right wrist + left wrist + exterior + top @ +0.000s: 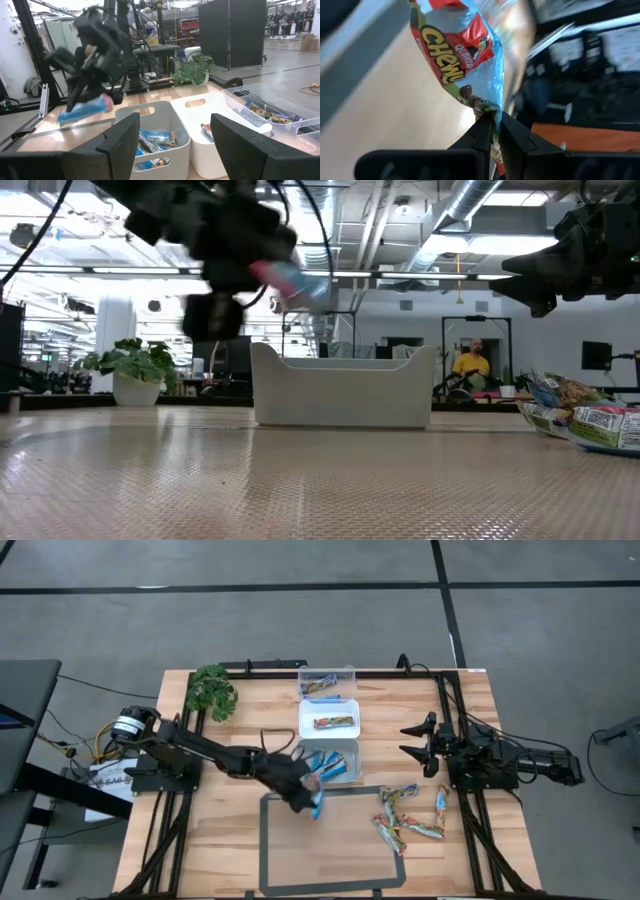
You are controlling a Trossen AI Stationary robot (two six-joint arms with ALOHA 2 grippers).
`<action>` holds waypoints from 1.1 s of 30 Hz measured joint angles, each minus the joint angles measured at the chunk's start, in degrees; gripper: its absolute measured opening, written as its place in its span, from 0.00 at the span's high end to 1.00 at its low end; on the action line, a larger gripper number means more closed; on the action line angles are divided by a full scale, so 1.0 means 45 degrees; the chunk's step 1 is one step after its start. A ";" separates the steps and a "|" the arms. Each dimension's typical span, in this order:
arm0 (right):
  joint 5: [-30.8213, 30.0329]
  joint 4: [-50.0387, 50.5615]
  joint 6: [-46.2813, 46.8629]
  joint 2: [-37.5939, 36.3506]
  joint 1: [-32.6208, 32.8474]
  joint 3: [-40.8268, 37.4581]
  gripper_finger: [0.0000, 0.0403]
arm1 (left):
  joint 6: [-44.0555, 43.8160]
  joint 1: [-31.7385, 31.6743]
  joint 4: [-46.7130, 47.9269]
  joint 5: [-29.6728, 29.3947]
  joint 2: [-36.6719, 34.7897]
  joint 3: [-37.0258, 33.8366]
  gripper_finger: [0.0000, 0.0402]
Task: Pick and place Granola Bars by type
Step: Put the red granola bar into the white bin
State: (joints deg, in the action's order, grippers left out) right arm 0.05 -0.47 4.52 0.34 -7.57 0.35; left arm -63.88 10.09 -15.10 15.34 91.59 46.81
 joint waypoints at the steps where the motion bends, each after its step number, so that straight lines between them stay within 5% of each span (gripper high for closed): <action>1: -0.0003 0.0000 0.0000 0.0003 0.0000 0.0003 0.41 | 0.0349 -0.0149 -0.0561 -0.0123 0.0000 0.0000 0.96; 13: -0.0003 0.0000 -0.0001 0.0004 -0.0004 -0.0001 0.41 | 0.2268 -0.1849 -0.7225 0.0558 0.0000 0.0005 0.96; 19: -0.0003 0.0000 0.0001 0.0001 -0.0003 -0.0002 0.41 | 0.2301 -0.2173 -0.7421 0.1786 0.0000 0.0005 0.96; 33: -0.0001 0.0000 0.0001 -0.0001 0.0000 0.0003 0.41 | 0.5732 -0.5041 -0.6499 0.0904 0.0005 0.0005 0.96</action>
State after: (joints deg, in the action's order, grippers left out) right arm 0.04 -0.47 4.52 0.34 -7.57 0.36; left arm -38.08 -12.60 -44.34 19.41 91.61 46.83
